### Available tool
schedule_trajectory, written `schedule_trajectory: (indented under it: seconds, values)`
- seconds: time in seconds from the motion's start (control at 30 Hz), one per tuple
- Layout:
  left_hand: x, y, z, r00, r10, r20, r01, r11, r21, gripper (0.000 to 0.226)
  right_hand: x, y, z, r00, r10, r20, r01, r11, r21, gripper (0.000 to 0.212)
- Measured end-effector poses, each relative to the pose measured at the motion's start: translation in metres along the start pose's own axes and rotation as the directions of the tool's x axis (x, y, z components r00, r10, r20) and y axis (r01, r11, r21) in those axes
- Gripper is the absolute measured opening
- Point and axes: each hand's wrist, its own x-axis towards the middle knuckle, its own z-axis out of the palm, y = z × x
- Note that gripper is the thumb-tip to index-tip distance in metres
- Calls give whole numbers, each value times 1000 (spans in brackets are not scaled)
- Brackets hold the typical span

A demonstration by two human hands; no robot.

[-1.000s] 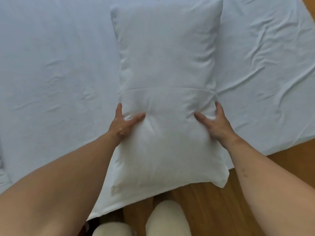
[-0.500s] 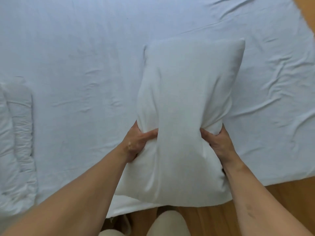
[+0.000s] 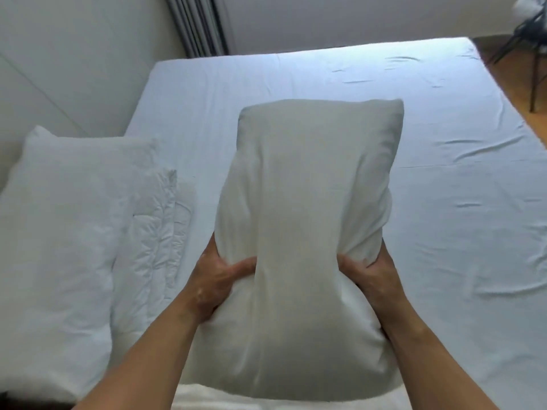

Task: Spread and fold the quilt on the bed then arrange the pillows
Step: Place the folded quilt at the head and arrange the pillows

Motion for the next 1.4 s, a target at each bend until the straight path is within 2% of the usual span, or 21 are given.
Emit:
schedule_trajectory:
  seconds: [0.1,0.27,0.37,0.47,0.63,0.77,0.87,0.97,1.0,1.07,1.13,1.2,1.27,1.33,1.4]
  values:
    - [-21,19,-98,997,62,-46,-64,997,-33,83,-19,-33,91,996,-73,49,74,997,-17,68]
    - [-50,42,-250,981,138,-135,-134,990,36,86,-49,-71,232,983,-118,138,121,993,-12,65]
    - [-66,49,-345,970,155,-186,-140,986,91,88,-63,-84,320,968,-139,210,144,989,-11,73]
    - [-77,51,-427,961,141,-236,-116,986,119,96,-68,-90,397,948,-127,293,128,992,17,68]
    - [-78,50,-531,941,163,-295,-124,982,145,75,-60,-95,505,881,-122,457,112,992,49,56]
    - [-56,34,-602,939,118,-324,-71,985,154,69,-40,-91,576,849,-117,515,108,993,48,59]
    - [-33,2,-648,917,26,-397,62,977,206,79,-17,-69,611,826,-30,563,60,998,-34,66]
    - [-15,-42,-674,887,-115,-448,282,902,328,106,-7,-34,618,853,187,487,-61,963,-263,92]
    - [-12,-56,-676,872,-162,-462,362,850,384,106,-9,-22,613,862,260,435,-116,937,-331,102]
    - [-6,-79,-671,851,-165,-498,426,772,472,87,-18,-5,602,866,329,376,-175,904,-390,113]
    - [-3,-87,-659,838,-89,-538,416,742,526,74,-28,8,595,857,338,389,-177,902,-393,117]
    - [0,-84,-639,835,39,-549,362,713,601,76,-39,18,596,828,322,460,-157,919,-361,112]
    - [-1,-73,-607,885,139,-444,268,628,730,76,-51,27,600,795,333,507,-150,918,-367,110]
    - [-4,-65,-575,935,143,-324,198,548,813,76,-56,34,603,788,353,504,-142,901,-409,110]
    - [-5,-63,-562,949,117,-294,193,522,831,77,-58,37,606,810,369,456,-172,892,-418,110]
